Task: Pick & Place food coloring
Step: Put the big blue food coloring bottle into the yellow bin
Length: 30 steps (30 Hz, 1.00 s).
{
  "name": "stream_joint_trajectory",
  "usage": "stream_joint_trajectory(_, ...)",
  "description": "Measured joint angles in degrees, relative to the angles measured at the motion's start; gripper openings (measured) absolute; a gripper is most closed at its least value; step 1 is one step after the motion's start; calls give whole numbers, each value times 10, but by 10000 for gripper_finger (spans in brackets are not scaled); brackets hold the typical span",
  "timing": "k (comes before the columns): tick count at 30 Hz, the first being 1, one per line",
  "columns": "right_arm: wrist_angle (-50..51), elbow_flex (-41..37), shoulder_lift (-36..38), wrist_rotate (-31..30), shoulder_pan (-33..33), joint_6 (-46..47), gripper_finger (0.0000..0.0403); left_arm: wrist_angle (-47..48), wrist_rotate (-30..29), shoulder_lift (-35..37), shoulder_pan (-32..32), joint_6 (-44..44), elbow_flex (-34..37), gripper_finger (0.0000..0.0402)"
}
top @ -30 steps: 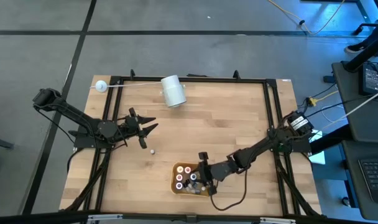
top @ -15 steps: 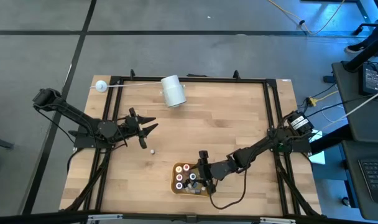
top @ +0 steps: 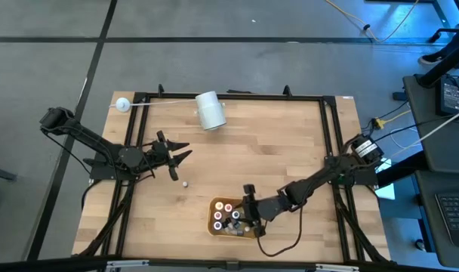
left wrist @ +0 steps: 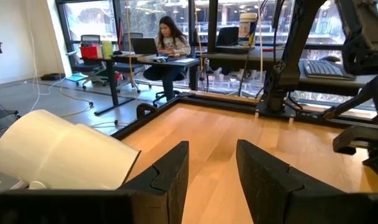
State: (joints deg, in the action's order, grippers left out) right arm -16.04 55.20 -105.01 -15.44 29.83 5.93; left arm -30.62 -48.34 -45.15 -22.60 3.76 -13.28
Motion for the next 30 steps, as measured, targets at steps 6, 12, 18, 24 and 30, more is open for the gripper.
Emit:
stream_joint_trajectory(6, 15, 0, 5, 0, 1, 12, 154, 9, 0, 0, 0, 1, 0, 133)
stream_joint_trajectory(12, 2, 0, 5, 1, 2, -4, 115, 12, 0, 0, 0, 1, 0, 133)
stream_joint_trajectory(18, -1, 0, 5, 1, 2, -2, 118, 13, 0, 0, 0, 0, 0, 130)
stream_joint_trajectory(24, 6, 0, 5, 0, 2, 10, 123, 13, 0, 0, 0, 0, 0, 130)
stream_joint_trajectory(30, 22, 1, 6, 0, 2, 28, 124, 13, 0, 0, 0, 0, 0, 130)
